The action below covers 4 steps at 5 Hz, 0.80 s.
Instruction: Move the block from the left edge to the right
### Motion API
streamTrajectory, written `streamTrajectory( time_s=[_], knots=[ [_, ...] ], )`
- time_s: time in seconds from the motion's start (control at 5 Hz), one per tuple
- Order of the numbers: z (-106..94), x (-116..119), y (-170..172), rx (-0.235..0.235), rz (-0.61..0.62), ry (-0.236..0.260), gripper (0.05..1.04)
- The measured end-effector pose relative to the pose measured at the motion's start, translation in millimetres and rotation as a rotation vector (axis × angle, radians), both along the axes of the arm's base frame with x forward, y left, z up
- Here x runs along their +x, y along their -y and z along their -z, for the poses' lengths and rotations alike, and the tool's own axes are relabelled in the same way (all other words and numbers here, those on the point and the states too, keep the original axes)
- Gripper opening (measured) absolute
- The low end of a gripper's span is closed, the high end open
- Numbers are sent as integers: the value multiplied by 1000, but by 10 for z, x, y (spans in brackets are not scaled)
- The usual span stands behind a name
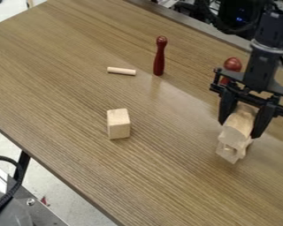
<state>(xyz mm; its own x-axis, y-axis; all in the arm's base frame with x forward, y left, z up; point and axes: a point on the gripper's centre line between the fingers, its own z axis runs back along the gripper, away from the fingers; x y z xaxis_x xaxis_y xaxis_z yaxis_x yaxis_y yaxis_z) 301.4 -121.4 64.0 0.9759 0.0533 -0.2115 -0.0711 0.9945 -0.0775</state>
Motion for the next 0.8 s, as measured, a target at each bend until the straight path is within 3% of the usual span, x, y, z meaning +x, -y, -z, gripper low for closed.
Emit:
streamTrajectory(
  time_s=[0.2,0.4,0.6,0.8],
  knots=[
    [-32,1,-53,77,-42,-4,922],
    [-39,-15,-103,118,-81,-16,1001],
    [-116,-45,-139,144,-117,-20,999],
    [-504,-92,-182,138,-162,48,999]
  ],
)
